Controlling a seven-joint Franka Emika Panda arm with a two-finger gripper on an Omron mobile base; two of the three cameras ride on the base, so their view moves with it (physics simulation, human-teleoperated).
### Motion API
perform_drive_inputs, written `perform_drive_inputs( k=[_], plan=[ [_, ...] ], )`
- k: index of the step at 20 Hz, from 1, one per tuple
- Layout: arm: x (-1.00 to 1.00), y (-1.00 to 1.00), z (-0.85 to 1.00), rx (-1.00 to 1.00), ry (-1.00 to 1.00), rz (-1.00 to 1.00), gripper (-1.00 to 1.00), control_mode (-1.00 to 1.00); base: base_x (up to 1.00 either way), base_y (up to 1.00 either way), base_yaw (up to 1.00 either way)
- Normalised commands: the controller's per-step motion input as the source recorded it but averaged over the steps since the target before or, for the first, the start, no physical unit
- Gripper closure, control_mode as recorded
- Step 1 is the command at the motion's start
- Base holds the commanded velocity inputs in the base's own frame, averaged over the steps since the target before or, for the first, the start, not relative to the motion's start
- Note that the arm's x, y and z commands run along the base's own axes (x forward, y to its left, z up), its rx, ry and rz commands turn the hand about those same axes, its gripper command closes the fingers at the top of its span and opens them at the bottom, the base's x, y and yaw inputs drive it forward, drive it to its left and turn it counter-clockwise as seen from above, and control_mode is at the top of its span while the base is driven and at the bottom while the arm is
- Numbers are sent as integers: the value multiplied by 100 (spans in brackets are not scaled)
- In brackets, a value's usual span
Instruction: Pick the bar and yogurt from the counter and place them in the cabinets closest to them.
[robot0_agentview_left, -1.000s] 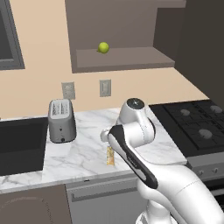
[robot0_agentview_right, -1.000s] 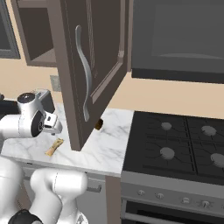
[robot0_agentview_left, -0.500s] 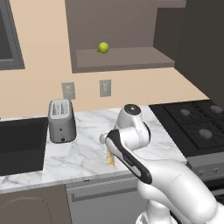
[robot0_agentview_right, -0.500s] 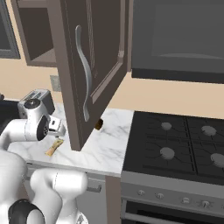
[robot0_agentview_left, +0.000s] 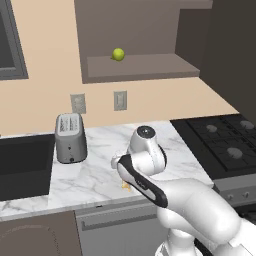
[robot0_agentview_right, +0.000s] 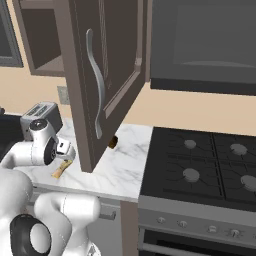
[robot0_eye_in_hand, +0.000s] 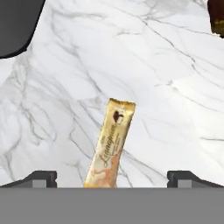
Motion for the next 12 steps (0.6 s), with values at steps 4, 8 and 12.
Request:
perform_drive_inputs(
  k=[4,8,12],
  plan=[
    [11,5,-27,0,0,-3,-100,-100,0,0,0],
    [13,0,-25,0,0,-5,-100,-100,0,0,0],
    [14,0,-25,0,0,-6,-100,-100,0,0,0]
  ],
)
